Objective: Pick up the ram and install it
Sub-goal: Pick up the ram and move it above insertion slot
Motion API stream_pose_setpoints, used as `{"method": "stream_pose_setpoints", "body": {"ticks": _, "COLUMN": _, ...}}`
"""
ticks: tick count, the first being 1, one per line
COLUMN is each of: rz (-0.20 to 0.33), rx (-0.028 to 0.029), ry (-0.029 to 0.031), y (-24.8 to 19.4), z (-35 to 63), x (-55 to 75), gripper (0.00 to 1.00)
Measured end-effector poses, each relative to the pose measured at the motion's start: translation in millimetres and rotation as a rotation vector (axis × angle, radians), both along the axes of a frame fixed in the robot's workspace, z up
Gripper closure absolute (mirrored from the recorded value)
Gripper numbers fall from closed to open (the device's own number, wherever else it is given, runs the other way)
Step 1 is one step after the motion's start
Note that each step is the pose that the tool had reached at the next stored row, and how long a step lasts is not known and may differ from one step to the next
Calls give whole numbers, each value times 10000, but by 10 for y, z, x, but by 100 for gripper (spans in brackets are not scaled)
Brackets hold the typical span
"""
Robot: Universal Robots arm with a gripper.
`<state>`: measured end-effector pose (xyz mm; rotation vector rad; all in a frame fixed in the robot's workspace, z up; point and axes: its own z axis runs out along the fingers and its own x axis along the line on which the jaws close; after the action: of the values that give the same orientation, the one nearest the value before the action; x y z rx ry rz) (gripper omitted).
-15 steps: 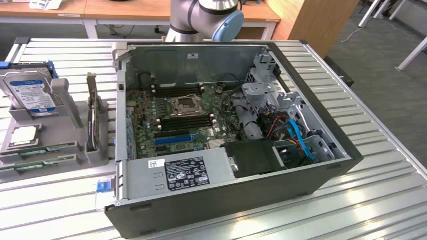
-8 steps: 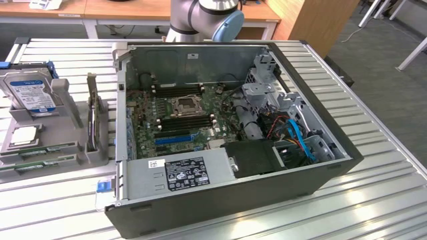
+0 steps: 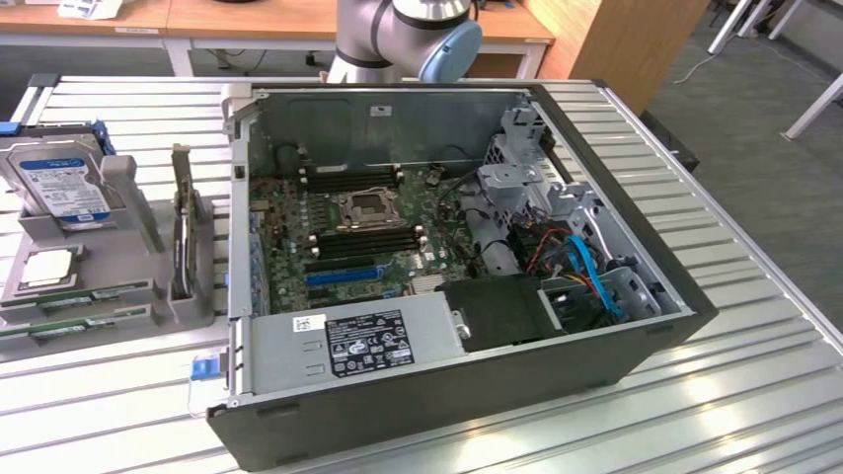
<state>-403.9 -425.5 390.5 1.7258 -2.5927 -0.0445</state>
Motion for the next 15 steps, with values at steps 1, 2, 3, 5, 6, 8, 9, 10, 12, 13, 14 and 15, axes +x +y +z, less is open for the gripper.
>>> {"method": "stream_pose_setpoints", "body": {"ticks": 1, "rz": 179, "rx": 0, "ry": 1, "y": 0, "z": 0, "x": 0, "gripper": 90}}
{"method": "stream_pose_setpoints", "body": {"ticks": 2, "rz": 359, "rx": 0, "ry": 1, "y": 0, "z": 0, "x": 0, "gripper": 90}}
{"method": "stream_pose_setpoints", "body": {"ticks": 3, "rz": 539, "rx": 0, "ry": 1, "y": 0, "z": 0, "x": 0, "gripper": 90}}
{"method": "stream_pose_setpoints", "body": {"ticks": 5, "rz": 910, "rx": 0, "ry": 0, "y": 0, "z": -1, "x": 0, "gripper": 90}}
{"method": "stream_pose_setpoints", "body": {"ticks": 6, "rz": 1094, "rx": 0, "ry": 1, "y": 0, "z": -1, "x": 0, "gripper": 90}}
{"method": "stream_pose_setpoints", "body": {"ticks": 8, "rz": 1449, "rx": 0, "ry": 0, "y": 0, "z": -1, "x": 0, "gripper": 90}}
{"method": "stream_pose_setpoints", "body": {"ticks": 9, "rz": 1629, "rx": -1, "ry": 1, "y": 0, "z": -1, "x": 0, "gripper": 90}}
{"method": "stream_pose_setpoints", "body": {"ticks": 10, "rz": 1809, "rx": 0, "ry": 0, "y": 0, "z": -2, "x": 0, "gripper": 90}}
{"method": "stream_pose_setpoints", "body": {"ticks": 12, "rz": 2186, "rx": 0, "ry": 1, "y": 0, "z": -2, "x": 0, "gripper": 90}}
{"method": "stream_pose_setpoints", "body": {"ticks": 13, "rz": 2364, "rx": -1, "ry": 0, "y": 0, "z": -3, "x": 0, "gripper": 90}}
{"method": "stream_pose_setpoints", "body": {"ticks": 14, "rz": 2544, "rx": 0, "ry": 0, "y": 0, "z": -3, "x": 0, "gripper": 90}}
{"method": "stream_pose_setpoints", "body": {"ticks": 15, "rz": 2724, "rx": 0, "ry": 1, "y": 0, "z": -3, "x": 0, "gripper": 90}}
